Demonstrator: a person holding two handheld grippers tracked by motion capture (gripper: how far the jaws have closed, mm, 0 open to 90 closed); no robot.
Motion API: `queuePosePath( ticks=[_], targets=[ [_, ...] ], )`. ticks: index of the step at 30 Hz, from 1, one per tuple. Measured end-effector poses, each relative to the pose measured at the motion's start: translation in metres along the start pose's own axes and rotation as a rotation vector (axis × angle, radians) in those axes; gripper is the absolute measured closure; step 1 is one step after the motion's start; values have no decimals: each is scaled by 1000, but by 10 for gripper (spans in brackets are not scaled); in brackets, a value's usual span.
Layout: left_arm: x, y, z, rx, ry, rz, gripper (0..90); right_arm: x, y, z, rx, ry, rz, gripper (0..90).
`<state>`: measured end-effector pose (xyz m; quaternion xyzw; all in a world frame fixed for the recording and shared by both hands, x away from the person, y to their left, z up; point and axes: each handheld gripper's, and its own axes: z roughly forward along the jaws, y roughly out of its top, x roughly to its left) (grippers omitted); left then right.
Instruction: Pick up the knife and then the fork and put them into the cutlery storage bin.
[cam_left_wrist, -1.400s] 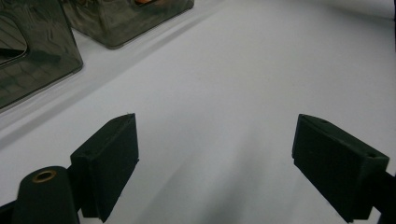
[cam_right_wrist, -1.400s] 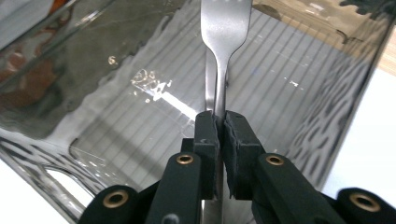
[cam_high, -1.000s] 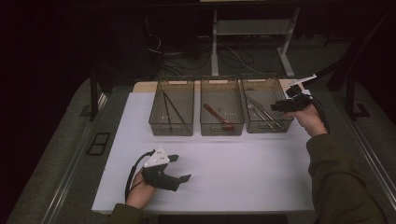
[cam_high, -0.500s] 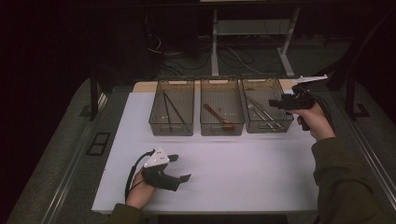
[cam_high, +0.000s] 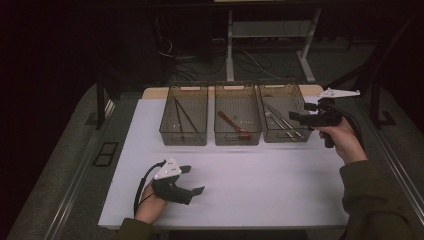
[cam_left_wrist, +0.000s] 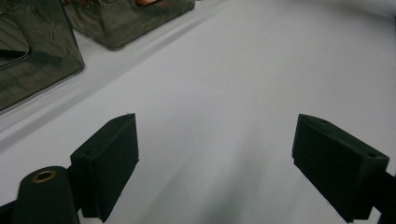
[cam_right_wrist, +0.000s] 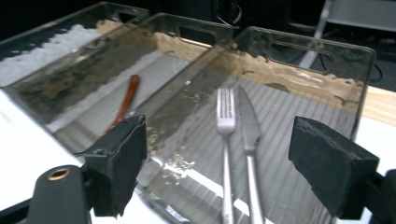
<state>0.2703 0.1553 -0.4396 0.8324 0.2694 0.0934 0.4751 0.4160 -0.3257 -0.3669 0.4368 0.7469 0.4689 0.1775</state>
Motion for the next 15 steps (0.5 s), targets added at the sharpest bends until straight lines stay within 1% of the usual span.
queuePosePath(
  ticks=[3,5,8,11,15],
  targets=[
    [0,0,0,-1,0,0,136,8,-4,-8,-17,23,-20,178],
    [0,0,0,0,1,1,136,14,-7,-13,-27,31,-37,177],
    [1,0,0,-6,-2,5,136,24,-12,-19,-43,56,-43,176],
    [1,1,0,-10,-1,8,136,33,-18,-23,-43,78,-68,172],
    [2,1,1,-22,-2,9,136,43,-30,-26,-43,104,-78,172]
  ],
)
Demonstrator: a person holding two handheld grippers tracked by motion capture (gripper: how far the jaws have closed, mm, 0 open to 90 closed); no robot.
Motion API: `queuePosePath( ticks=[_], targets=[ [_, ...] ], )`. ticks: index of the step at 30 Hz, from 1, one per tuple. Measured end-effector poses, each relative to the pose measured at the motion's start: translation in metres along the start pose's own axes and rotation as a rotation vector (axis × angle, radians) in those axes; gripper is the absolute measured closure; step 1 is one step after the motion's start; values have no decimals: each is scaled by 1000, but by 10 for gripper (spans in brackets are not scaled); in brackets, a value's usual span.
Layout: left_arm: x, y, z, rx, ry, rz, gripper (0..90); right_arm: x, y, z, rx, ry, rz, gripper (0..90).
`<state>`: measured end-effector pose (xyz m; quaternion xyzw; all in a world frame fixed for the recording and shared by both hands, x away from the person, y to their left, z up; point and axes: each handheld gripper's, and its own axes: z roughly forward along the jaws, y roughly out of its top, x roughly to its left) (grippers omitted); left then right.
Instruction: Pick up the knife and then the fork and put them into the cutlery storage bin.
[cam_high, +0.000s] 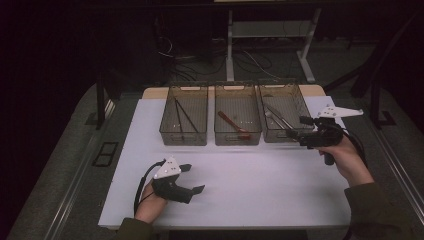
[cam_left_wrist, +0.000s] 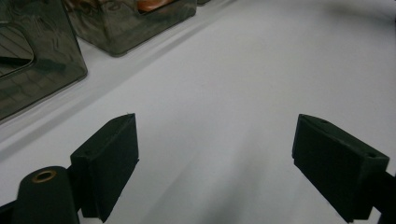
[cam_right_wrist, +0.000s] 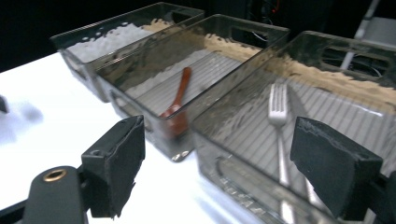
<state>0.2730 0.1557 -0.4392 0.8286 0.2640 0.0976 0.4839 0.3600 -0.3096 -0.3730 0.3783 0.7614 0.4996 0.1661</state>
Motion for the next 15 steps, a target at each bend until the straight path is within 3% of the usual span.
queuePosePath(
  ticks=[5,15],
  targets=[
    [0,0,0,-2,-3,1,136,13,-16,-4,-24,42,1,171],
    [-1,1,-1,-4,-5,0,136,30,-46,-8,-3,85,18,159]
  ],
)
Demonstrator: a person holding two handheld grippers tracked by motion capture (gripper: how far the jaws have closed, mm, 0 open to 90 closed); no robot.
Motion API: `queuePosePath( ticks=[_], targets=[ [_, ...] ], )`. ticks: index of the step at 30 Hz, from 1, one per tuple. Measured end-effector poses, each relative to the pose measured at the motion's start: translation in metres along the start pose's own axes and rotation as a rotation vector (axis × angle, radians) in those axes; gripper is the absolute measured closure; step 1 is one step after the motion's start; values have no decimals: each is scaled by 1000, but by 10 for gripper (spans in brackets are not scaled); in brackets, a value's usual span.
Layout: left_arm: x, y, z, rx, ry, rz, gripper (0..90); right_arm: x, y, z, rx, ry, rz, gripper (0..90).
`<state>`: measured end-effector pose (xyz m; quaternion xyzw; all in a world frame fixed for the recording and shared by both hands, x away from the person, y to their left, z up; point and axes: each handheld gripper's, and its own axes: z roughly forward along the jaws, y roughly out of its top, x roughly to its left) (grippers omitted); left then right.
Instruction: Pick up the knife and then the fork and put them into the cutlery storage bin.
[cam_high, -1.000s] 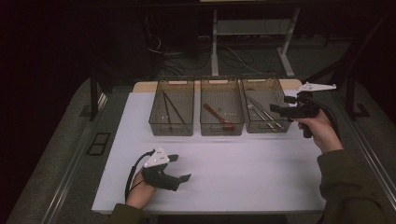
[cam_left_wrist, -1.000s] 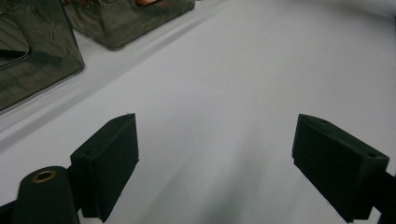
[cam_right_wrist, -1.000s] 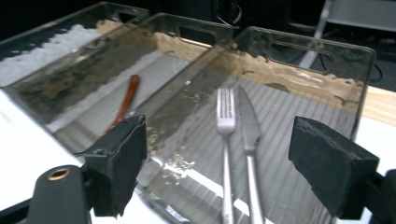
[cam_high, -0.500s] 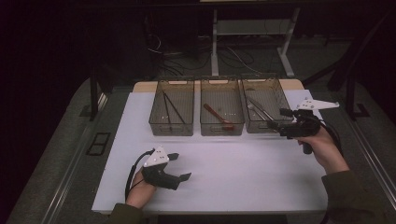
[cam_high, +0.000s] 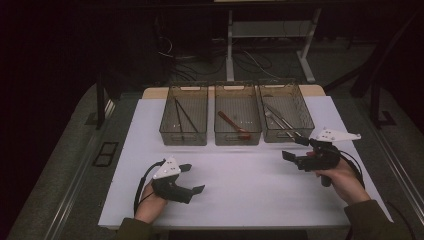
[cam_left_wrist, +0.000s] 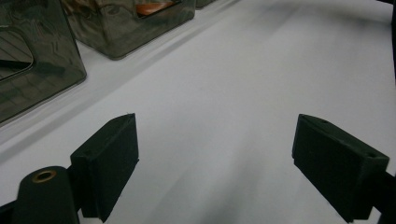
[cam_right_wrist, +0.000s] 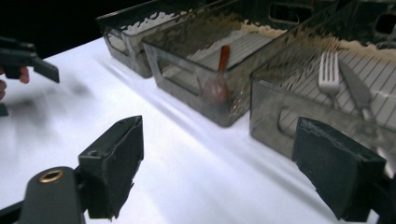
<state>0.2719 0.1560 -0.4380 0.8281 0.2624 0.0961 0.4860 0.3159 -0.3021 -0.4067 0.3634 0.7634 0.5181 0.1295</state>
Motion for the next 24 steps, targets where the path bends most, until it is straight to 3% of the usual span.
queuePosePath(
  ticks=[8,24],
  targets=[
    [0,0,-2,-9,0,-4,136,11,-15,-3,1,13,-6,159],
    [-1,0,-2,-9,-1,-5,136,34,-40,-3,95,43,-62,159]
  ],
)
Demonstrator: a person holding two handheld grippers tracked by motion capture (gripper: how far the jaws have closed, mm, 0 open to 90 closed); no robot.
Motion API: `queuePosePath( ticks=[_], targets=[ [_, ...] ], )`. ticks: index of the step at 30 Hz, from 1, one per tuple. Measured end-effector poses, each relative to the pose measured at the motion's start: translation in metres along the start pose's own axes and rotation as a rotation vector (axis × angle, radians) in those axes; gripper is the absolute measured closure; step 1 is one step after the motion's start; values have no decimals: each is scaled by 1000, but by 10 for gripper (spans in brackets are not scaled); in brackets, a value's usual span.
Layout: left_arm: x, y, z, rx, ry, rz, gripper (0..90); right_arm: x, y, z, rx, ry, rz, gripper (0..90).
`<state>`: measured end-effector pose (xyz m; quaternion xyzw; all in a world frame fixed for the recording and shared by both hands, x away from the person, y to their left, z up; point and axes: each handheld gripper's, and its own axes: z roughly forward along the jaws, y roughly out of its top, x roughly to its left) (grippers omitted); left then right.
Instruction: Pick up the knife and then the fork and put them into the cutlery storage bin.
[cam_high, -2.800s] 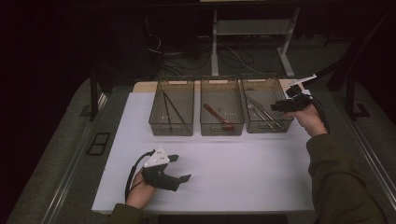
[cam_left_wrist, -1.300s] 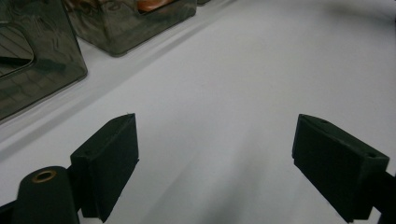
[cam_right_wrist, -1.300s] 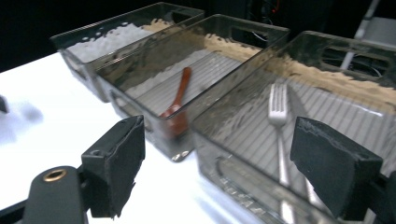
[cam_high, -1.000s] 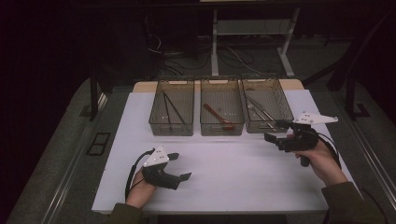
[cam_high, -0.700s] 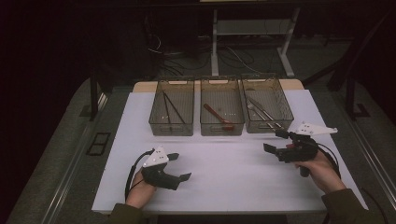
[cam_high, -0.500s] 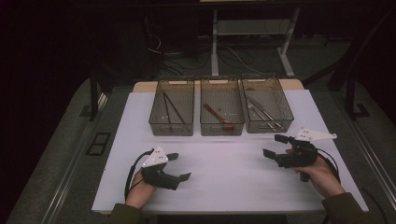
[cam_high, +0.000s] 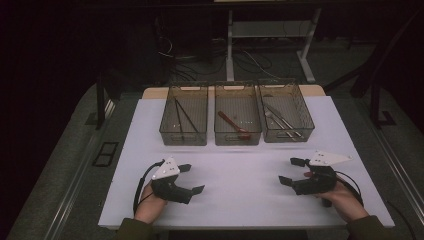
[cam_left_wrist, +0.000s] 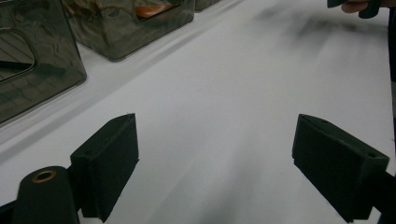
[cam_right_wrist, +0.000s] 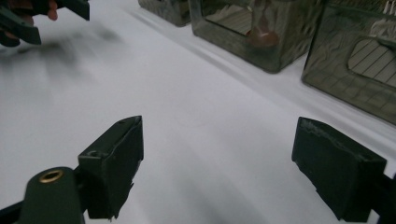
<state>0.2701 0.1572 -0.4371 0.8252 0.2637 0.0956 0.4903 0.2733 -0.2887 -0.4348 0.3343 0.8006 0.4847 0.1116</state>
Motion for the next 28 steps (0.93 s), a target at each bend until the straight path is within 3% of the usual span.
queuePosePath(
  ticks=[12,28],
  targets=[
    [0,0,0,-1,1,2,136,11,-11,0,37,1,-27,133],
    [0,-1,0,7,3,2,136,10,-11,-1,50,-14,-57,133]
  ],
)
